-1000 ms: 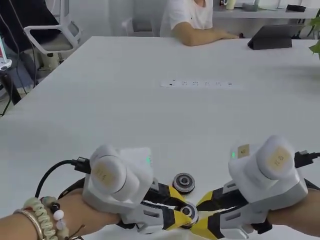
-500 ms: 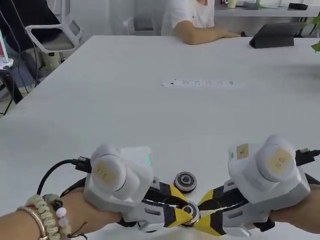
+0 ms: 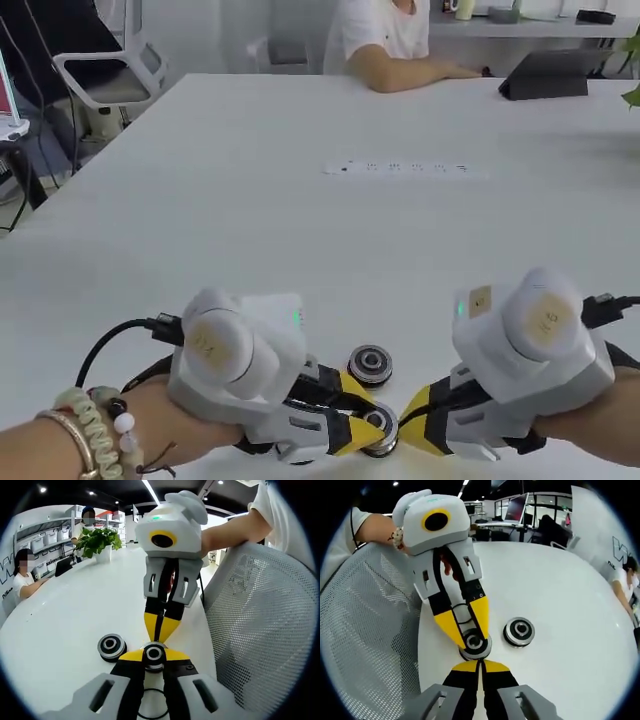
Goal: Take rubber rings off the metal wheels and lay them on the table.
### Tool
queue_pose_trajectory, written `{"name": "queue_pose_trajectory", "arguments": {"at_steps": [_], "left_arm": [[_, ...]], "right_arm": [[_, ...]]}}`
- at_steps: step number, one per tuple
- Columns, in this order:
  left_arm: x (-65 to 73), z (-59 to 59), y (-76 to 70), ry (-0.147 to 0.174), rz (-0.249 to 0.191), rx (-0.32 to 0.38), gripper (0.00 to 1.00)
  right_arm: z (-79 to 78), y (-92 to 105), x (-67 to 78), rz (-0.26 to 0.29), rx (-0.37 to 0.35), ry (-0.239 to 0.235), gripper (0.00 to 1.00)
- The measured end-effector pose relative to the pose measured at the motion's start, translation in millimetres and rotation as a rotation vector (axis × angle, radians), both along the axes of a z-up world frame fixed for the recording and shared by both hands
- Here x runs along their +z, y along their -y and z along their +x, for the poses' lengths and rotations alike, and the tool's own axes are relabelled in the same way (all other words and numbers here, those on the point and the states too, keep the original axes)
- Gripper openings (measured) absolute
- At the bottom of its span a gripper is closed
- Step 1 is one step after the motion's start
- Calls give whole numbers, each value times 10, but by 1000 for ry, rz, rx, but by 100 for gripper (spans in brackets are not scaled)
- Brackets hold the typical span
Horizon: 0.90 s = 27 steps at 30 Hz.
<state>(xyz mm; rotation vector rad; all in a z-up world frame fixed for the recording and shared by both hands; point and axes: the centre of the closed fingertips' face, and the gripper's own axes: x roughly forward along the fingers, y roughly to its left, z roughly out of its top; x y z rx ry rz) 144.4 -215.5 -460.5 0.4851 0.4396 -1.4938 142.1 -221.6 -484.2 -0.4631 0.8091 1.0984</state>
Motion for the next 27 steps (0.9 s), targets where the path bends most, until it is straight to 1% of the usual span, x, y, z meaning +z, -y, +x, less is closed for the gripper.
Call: {"name": "queue_pose_trajectory", "arguments": {"at_steps": [3, 7, 8, 9, 10, 11, 12, 16, 17, 20, 27], "left_arm": [[0, -2, -2, 3, 2, -1, 8], [-1, -3, -6, 5, 5, -1, 8], [-1, 0, -6, 5, 6, -1, 8], [-2, -2, -8, 7, 8, -1, 8], [-2, 1, -8, 7, 8, 1, 8], [-2, 0, -9, 6, 8, 2, 8], [-2, 3, -9, 7, 9, 2, 8], [-2, 7, -5, 10, 14, 2, 8], [-3, 8, -5, 9, 15, 2, 8], [-4, 8, -5, 10, 20, 1, 8], [-6, 11, -7, 12, 19, -3, 8]], "right_arm": [[1, 10, 14, 8, -14, -11, 0], [16, 39, 43, 42, -81, -59, 0], [48, 44, 63, 52, -84, -50, 0], [37, 35, 89, 85, -117, -82, 0], [49, 41, 103, 109, -144, -98, 0], [67, 28, 126, 134, -153, -96, 0], [57, 34, 138, 143, -157, -112, 0], [54, 22, 142, 148, -168, -130, 0], [49, 14, 155, 151, -179, -144, 0], [47, 7, 166, 157, -196, -164, 0], [23, -11, 198, 164, -198, -174, 0]]}}
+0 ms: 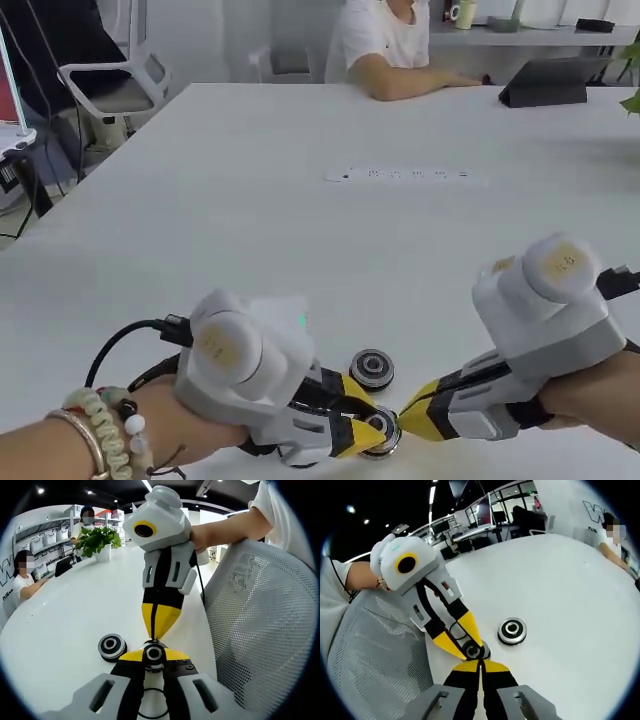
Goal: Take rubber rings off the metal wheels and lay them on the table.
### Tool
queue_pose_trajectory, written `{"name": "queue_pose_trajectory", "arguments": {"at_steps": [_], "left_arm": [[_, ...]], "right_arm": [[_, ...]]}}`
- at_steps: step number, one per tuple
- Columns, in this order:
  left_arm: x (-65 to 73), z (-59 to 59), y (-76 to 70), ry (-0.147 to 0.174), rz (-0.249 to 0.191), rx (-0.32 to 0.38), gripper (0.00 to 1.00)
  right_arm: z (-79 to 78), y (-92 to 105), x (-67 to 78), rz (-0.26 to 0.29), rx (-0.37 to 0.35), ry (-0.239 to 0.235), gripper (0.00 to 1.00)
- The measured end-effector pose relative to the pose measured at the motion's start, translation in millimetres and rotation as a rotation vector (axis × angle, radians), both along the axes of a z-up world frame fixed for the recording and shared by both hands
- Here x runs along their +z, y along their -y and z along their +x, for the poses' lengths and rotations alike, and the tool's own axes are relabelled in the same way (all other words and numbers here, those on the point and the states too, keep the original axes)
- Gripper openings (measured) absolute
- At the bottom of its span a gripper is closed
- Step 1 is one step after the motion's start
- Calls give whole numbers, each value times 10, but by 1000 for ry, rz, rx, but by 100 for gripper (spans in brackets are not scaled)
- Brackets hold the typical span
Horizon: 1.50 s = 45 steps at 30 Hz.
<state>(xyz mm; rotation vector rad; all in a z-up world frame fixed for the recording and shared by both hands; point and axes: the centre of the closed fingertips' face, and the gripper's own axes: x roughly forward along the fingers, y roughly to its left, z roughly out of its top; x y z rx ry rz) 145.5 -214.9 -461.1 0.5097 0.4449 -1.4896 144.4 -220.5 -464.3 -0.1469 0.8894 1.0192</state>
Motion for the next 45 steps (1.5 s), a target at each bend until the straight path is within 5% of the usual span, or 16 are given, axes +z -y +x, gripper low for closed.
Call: {"name": "queue_pose_trajectory", "arguments": {"at_steps": [1, 3, 4, 5, 8, 11, 19, 28, 32, 45], "left_arm": [[0, 0, -1, 0, -1, 1, 8], [3, 4, 2, -2, -6, 4, 8], [4, 4, 2, -2, -5, 5, 8], [5, 5, 5, 1, -4, 7, 8], [4, 8, 5, -3, -6, 13, 8], [3, 9, 5, -5, -10, 15, 8], [1, 11, 9, -3, -13, 20, 8], [1, 14, 11, -3, -15, 22, 8], [1, 15, 11, -3, -16, 22, 8], [5, 13, 14, -10, -28, 24, 8]], "right_arm": [[10, -137, 143, 104, 21, 18, 0], [30, -406, 686, 413, -58, -75, 0], [51, -390, 723, 417, -78, -78, 0], [198, -322, 750, 338, -98, 48, 0], [180, -237, 609, 226, -57, 118, 0], [87, -105, 363, 126, -25, 106, 0], [26, 71, 38, 7, 28, 81, 0], [-66, -12, -146, -46, 123, 98, 19], [-68, -19, -205, -78, 159, 123, 18], [-71, -14, -184, -51, 173, 120, 9]]}}
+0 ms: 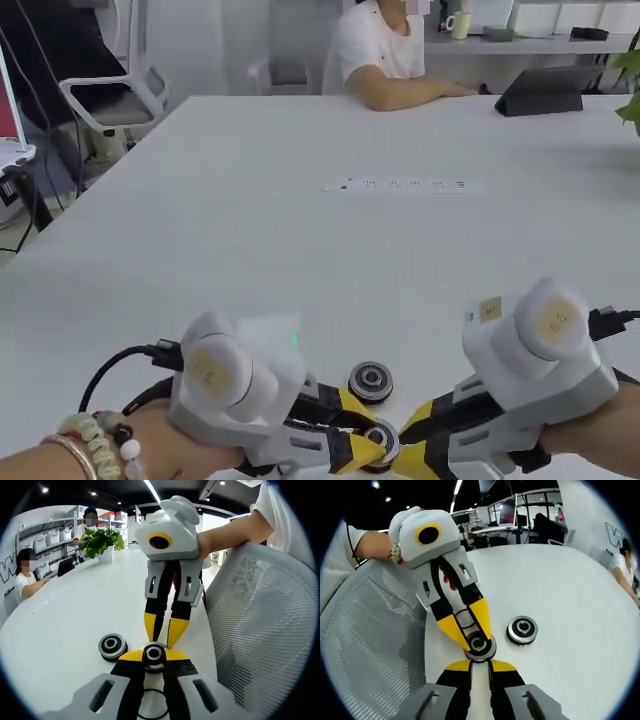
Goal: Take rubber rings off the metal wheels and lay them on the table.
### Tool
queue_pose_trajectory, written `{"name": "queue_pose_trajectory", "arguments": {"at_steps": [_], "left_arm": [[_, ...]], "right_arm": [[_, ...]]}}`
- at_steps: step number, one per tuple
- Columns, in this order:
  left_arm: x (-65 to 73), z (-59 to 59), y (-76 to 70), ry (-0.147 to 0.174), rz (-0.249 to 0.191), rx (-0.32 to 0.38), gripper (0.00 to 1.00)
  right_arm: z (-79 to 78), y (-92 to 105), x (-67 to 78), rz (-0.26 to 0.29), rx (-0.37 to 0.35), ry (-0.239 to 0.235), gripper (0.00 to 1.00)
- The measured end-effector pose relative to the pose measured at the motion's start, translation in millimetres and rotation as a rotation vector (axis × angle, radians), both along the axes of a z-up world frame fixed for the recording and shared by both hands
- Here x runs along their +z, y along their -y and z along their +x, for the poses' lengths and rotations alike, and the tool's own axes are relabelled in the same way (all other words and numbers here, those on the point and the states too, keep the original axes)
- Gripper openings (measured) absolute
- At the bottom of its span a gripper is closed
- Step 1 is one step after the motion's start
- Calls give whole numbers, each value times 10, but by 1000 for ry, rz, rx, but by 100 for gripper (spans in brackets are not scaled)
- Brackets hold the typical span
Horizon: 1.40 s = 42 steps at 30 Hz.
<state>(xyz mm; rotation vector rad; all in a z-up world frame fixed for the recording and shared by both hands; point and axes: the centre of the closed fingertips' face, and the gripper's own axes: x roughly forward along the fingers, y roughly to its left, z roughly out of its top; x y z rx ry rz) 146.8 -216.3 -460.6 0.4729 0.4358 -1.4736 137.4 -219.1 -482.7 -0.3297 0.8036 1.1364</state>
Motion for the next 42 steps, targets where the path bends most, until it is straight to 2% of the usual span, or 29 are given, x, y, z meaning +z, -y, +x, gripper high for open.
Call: {"name": "queue_pose_trajectory", "arguments": {"at_steps": [9, 11, 14, 17, 21, 23, 24, 27, 38, 42], "left_arm": [[0, -4, -6, -5, -3, 0, 8], [-1, -5, -5, -5, -3, 1, 8], [-2, -5, -5, -4, -3, 2, 8], [-3, -4, -4, -4, -3, 1, 8], [-3, -3, -4, -4, -3, -1, 8], [-3, -2, -3, -5, -4, -2, 8], [-3, -2, -3, -5, -4, -2, 8], [-3, -1, -2, -6, -5, -2, 8], [-5, 2, -1, -6, -6, -4, 8], [-5, 3, -1, -8, -6, -2, 8]], "right_arm": [[-2, -4, 11, 4, 3, 2, 5], [1, 8, 16, 0, 5, 4, 0], [25, 21, 14, -2, -4, 15, 0], [25, 21, 15, -4, -12, 10, 0], [10, 17, 19, 14, -38, -30, 0], [6, 17, 20, 19, -46, -34, 0], [0, 14, 23, 21, -40, -30, 2], [3, -28, 44, 46, -43, -21, 17], [11, -58, -1, 14, -10, 30, 19], [8, -51, -1, -12, 25, 62, 15]]}}
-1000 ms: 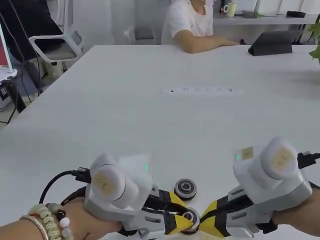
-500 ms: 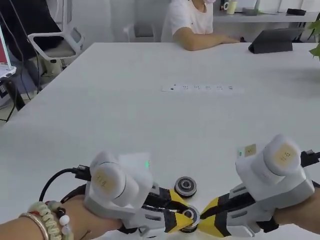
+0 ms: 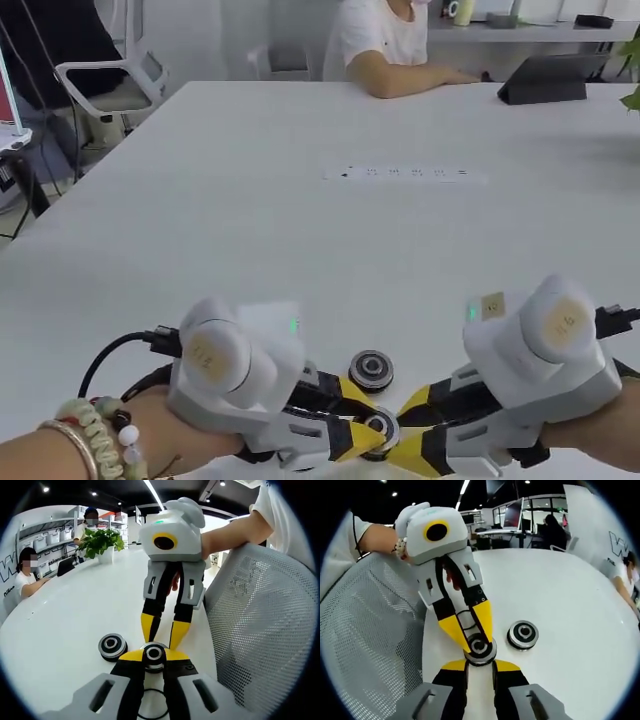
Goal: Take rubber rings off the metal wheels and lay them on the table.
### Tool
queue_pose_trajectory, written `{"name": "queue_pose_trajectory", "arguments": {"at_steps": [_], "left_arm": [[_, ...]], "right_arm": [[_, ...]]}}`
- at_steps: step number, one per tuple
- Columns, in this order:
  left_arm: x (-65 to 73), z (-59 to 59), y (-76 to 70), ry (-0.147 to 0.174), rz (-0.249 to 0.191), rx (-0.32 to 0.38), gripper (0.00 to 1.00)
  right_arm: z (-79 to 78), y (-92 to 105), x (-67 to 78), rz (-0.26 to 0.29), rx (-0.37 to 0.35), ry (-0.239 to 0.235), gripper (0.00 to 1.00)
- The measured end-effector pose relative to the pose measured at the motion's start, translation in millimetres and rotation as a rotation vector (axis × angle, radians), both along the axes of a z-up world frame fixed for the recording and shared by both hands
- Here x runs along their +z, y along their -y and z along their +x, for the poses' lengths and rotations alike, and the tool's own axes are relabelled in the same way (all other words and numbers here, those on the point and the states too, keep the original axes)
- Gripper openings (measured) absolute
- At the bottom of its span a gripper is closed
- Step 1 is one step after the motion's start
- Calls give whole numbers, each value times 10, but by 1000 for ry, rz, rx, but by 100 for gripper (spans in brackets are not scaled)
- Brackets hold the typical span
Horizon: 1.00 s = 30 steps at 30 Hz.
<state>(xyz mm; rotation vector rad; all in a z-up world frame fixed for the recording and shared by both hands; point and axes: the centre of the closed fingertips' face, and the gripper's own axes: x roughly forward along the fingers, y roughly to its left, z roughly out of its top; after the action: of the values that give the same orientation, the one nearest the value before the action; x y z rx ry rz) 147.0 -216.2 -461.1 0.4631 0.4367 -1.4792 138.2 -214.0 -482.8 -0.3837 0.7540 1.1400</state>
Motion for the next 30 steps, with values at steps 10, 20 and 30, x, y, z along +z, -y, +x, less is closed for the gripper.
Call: {"name": "queue_pose_trajectory", "arguments": {"at_steps": [10, 20, 30], "left_arm": [[-2, 4, -4, -4, -1, 3, 8], [0, 3, -5, -1, 1, -1, 8], [-1, 4, -6, -1, 0, -2, 8]], "right_arm": [[54, 55, -31, -40, -13, 3, 0], [78, 94, -14, 12, -159, -155, 0], [82, 113, -17, 21, -253, -234, 0]]}}
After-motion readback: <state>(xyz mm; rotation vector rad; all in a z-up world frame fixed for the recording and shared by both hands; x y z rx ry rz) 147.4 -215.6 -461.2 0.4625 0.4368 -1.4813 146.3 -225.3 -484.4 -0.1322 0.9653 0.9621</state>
